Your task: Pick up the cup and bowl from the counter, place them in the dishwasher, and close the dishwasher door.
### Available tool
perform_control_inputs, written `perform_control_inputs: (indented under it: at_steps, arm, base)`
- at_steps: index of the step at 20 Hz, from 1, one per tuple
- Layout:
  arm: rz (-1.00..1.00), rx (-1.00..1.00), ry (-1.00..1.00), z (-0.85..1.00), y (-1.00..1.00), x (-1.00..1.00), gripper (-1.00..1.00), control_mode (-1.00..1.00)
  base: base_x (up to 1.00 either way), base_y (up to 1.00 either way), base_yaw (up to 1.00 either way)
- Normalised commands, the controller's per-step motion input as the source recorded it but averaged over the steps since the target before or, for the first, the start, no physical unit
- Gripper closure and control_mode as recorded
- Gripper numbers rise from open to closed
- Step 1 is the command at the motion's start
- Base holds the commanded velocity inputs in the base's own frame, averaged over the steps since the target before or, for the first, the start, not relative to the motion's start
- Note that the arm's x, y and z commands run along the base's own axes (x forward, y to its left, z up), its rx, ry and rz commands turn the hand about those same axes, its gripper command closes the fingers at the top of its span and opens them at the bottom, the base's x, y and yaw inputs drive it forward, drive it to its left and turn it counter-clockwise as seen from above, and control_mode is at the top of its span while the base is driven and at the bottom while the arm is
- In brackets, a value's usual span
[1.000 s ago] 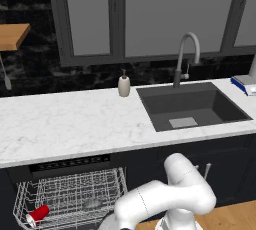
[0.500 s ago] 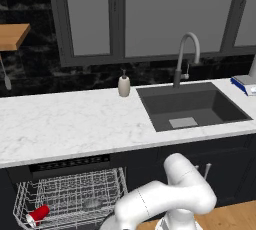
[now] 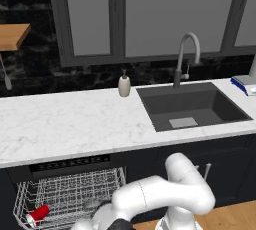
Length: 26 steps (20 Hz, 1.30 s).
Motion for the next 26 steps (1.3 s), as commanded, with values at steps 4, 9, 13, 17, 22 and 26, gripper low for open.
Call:
perform_control_inputs:
  at_steps: [4, 9, 13, 17, 22, 26]
  arm:
    - [-0.14, -0.05, 0.31, 0.00, -0.97, 0.93, -1.00, -1.00]
    - [0.03, -0.02, 0.25, -0.06, -0.92, 1.00, -1.00, -1.00]
    - [0.18, 0.00, 0.01, -0.20, -0.85, 0.83, -1.00, -1.00]
    - [0.16, -0.02, -0.20, -0.38, -0.73, 0.63, -1.00, -1.00]
    - [0.03, -0.16, -0.40, -0.67, -0.13, 0.00, -1.00, -1.00]
    - [0.05, -0.02, -0.20, -0.23, 0.32, -0.96, -1.00, -1.00]
  base:
    - [0.00, 0.00, 0.00]
    - [0.00, 0.00, 0.00]
    - [0.00, 0.00, 0.00]
    - [0.00, 0.00, 0.00]
    - [0.00, 0.00, 0.00]
    - [0.00, 0.00, 0.00]
